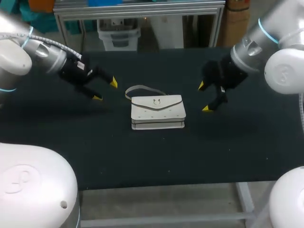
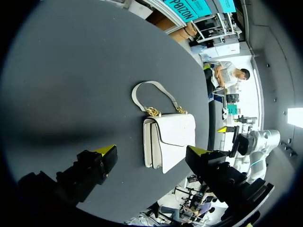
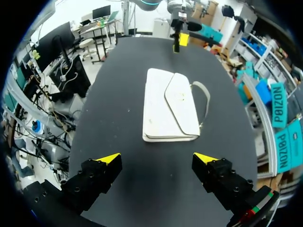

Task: Pick up the bag, open it, inspect its contents, close it, and place it on the opposite side

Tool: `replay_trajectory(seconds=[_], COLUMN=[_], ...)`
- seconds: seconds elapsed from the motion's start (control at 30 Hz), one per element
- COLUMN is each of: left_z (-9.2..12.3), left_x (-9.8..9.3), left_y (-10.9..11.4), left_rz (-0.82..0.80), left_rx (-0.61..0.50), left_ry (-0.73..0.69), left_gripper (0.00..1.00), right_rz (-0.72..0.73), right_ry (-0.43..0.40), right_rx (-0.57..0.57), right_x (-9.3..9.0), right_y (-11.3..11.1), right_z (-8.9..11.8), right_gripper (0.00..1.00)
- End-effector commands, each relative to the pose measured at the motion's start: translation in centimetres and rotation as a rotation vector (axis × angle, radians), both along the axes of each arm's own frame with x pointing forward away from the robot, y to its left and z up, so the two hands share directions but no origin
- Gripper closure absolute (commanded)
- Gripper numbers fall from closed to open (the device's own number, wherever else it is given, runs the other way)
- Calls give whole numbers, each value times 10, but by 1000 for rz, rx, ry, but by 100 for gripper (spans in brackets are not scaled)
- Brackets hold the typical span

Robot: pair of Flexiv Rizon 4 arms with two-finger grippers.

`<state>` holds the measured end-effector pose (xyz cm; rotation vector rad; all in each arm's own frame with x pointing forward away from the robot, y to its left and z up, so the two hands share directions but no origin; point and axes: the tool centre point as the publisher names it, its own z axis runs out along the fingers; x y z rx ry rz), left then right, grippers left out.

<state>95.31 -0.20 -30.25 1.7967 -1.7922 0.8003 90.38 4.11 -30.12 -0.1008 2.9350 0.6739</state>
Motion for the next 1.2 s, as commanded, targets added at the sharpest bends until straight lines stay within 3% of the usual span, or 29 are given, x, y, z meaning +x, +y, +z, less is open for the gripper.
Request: replay_trajectory(seconds=[0.03, 0.5, 0.7, 1.2], left_z=[8, 17, 23, 23], left_x=[8, 23, 27, 27], left_y=[3, 16, 15, 15], left_rz=[-29, -100, -128, -128], left_rx=[38, 150, 186, 186], left_ry=[9, -81, 127, 127], left_gripper=[0, 0, 0, 0], right_rz=[-30, -34, -40, -40], right_ry=[-59, -110, -171, -171], right_rx=[-28, -96, -125, -125], right_x=[-10, -26, -34, -34], right_y=[6, 14, 23, 23], right_z=[2, 1, -1, -1], right_gripper=[0, 0, 0, 0])
